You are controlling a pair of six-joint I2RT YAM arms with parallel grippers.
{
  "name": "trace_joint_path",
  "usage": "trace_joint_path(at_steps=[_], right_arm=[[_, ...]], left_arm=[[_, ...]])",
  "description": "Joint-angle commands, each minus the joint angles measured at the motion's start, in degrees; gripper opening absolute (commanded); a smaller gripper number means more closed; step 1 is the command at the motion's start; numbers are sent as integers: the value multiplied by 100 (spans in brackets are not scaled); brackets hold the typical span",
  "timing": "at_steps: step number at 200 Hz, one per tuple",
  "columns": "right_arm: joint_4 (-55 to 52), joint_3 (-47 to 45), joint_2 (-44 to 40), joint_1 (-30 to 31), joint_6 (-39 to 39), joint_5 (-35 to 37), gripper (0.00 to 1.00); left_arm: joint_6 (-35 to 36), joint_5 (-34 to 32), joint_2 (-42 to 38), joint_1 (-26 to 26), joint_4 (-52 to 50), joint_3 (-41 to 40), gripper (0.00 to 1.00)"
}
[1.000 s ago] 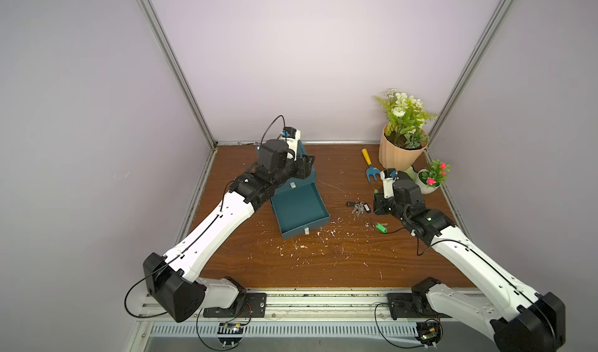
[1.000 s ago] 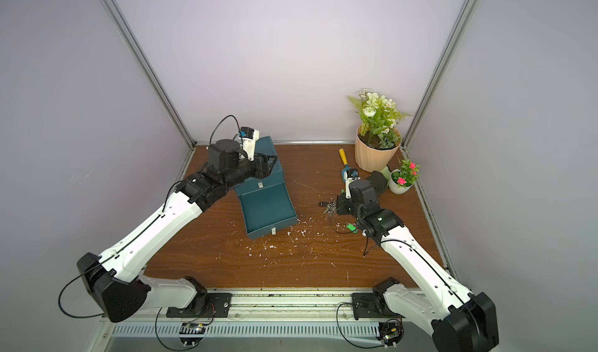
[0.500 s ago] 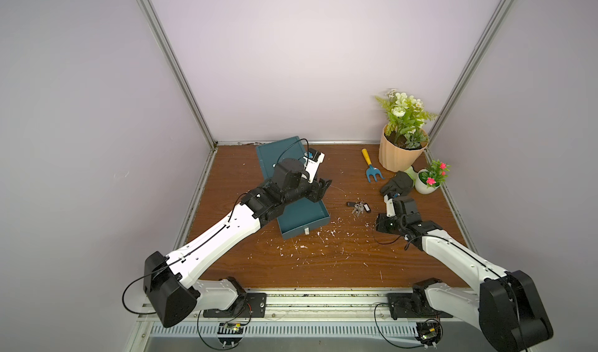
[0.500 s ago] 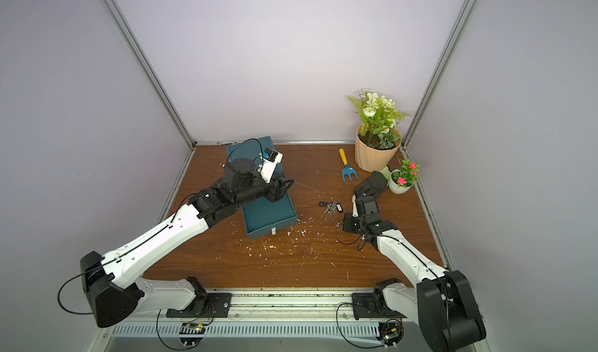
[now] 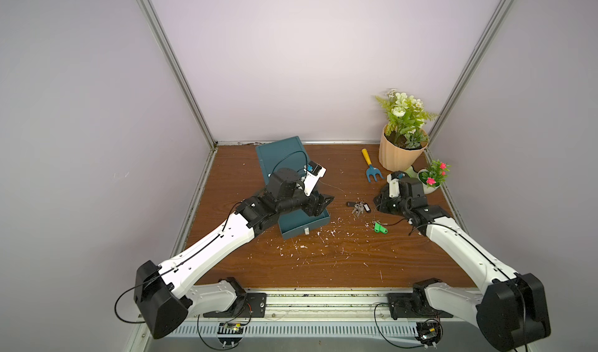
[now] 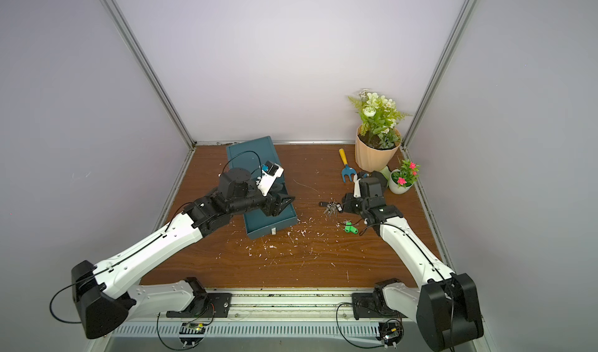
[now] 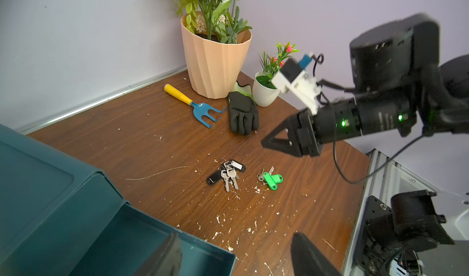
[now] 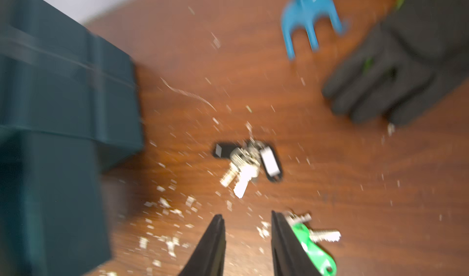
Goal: Take the keys out of the drawer
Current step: Place the key at the center of the board, then adjust the storage box at the center of the board.
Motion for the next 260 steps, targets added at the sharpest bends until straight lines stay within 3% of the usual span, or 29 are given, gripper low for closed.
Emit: trace_joint_path(at_steps=[1,57,81,106,121,135,152,175,226,260], right_arm=[[128,962,446,30,-26,-501,37],[-178,4554,2985,940,152,-828,39],[-878,6901,4558,1431,-100,-980,39],[-1905,9592,6285,1619,16,-1234,43],[-2297,10474,6940,1650,149,-1231,43],[-2234,10324,7016,1686,238,-1230,43],[-1767,9393,6664,1747,272,-1500,42],[-1449,8385,6134,1830,112,-1305,40],[-2256,8182,5813,1956,-246,-1121,21],[-2221,7556,5308,2140,-139,-981,19]], left_arm=[[-406,-75,-483,-54,23,-252,70],[-1758,-333,-1898,-72,20,-1536,56],[-2123,-477,-2315,-81,81,-2057,50],[-2540,-520,-2641,-88,377,-2629,49],[-2745,-552,-2788,-85,537,-2965,50],[-2850,-574,-2913,-98,598,-3190,51],[-2879,-588,-3007,-99,568,-3294,51],[-2860,-514,-3047,-98,536,-3336,52],[-2784,-333,-2986,-98,394,-3335,53],[-2671,-216,-3127,-96,120,-3228,55]])
